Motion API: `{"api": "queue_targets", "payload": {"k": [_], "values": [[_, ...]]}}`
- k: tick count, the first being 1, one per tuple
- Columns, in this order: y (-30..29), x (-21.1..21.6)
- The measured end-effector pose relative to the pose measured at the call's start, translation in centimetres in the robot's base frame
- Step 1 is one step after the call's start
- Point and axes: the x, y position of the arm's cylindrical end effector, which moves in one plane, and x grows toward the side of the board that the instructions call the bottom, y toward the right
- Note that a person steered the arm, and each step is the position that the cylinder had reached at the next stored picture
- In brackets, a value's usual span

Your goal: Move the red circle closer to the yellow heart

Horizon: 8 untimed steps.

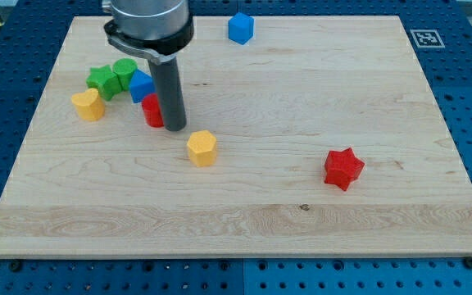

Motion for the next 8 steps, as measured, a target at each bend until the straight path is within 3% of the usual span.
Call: {"api": "queue_targets", "payload": {"k": [2,4,8], "values": [[-2.3,-0.3],[-0.8,-3.9],[-4.9,-4.2]]}}
